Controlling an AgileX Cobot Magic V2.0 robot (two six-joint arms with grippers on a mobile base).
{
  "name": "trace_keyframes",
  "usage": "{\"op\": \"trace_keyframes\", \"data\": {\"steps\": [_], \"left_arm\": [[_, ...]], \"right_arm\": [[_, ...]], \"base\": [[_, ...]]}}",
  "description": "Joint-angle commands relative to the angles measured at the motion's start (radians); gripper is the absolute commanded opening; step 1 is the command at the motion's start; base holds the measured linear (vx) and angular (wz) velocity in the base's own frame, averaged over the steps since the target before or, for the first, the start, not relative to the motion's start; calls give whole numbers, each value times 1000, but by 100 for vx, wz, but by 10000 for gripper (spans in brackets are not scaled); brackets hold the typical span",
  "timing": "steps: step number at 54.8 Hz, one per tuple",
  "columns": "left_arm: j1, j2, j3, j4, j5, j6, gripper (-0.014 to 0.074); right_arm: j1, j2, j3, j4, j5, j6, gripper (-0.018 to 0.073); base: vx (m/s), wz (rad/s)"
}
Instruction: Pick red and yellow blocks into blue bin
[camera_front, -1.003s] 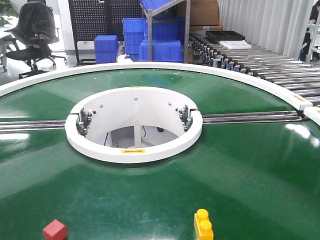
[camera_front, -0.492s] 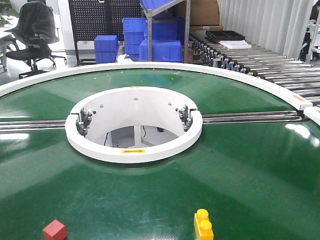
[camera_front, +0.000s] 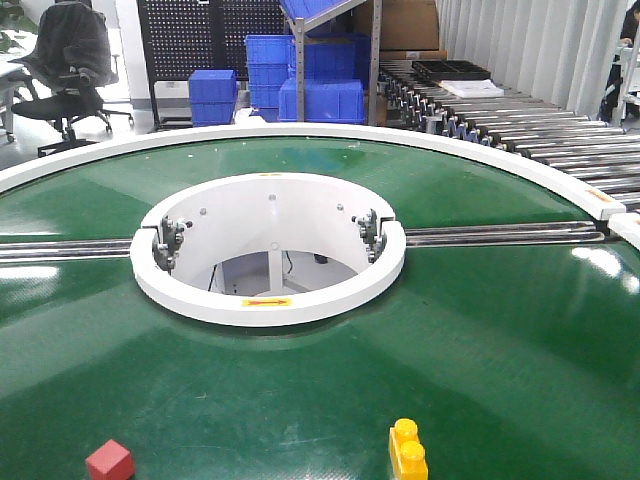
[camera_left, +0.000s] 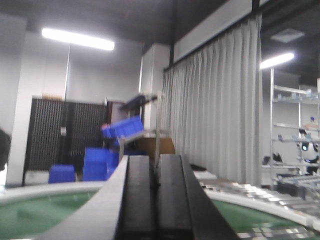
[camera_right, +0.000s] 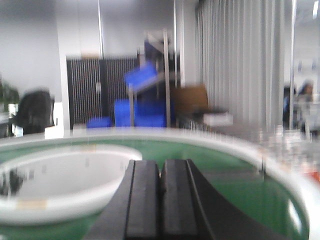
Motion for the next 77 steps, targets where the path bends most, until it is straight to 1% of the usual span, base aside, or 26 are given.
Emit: {"op": "trace_keyframes", "data": {"steps": [1, 4, 6, 12, 15, 18, 23, 28, 33, 37, 42, 47, 51, 59, 63, 66, 69, 71, 75, 77], "left_arm": [[-2, 136, -206, 0, 14, 100, 2], [-2, 244, -322, -2, 22, 170, 2], [-2, 330, -403, -3, 24, 193, 2], [-2, 536, -564, -8, 62, 194, 2], [-2, 630, -616, -11, 91, 187, 2], [-2, 702, -645, -11, 99, 187, 2], [-2, 803, -654, -11, 94, 187, 2], [-2, 853, -651, -11, 87, 187, 2], [-2, 879, -651, -11, 51, 187, 4], [-2, 882, -651, -10, 26, 187, 12], [-2, 882, -651, -10, 11, 187, 54], [-2, 882, -651, -10, 11, 187, 132], [-2, 882, -651, -10, 12, 187, 213], [-2, 882, -651, -10, 22, 187, 432], [-2, 882, -651, -10, 31, 187, 523], [-2, 882, -651, -10, 36, 187, 570], [-2, 882, -651, -10, 38, 187, 600], [-2, 882, -651, -10, 38, 187, 610], [-2, 882, -651, -10, 38, 187, 610], [-2, 882, -651, -10, 38, 187, 608]], "right_arm": [[-5, 98, -189, -29, -28, -14, -7], [-5, 192, -308, -39, 0, -14, -7], [-5, 267, -389, -43, 16, -14, -7], [-5, 459, -548, -43, 37, -14, -7], [-5, 532, -589, -42, 37, -12, -7], [-5, 603, -622, -38, 40, -4, -7], [-5, 680, -629, -32, 58, 11, -7], [-5, 741, -629, -37, 42, 4, -6], [-5, 781, -629, -38, 39, 3, -1], [-5, 799, -629, -38, 41, 3, 19], [-5, 802, -629, -38, 40, 3, 78], [-5, 802, -629, -42, 40, 2, 190], [-5, 802, -629, -42, 41, 2, 316], [-5, 802, -629, -31, 26, 8, 587], [-5, 802, -629, 3, 14, 33, 680], [-5, 802, -629, 18, 18, 39, 716], [11, 817, -629, 2, 37, 25, 727], [38, 830, -629, -14, 53, 5, 727], [133, 872, -629, -30, 97, -59, 719], [175, 897, -629, -36, 116, -70, 713]], "base": [[0, 1], [0, 0], [0, 0], [0, 0], [0, 0], [0, 0], [0, 0], [0, 0], [0, 0], [0, 0], [0, 0], [0, 0], [0, 0], [0, 0], [0, 0], [0, 0], [0, 0], [0, 0], [0, 0], [0, 0]]}}
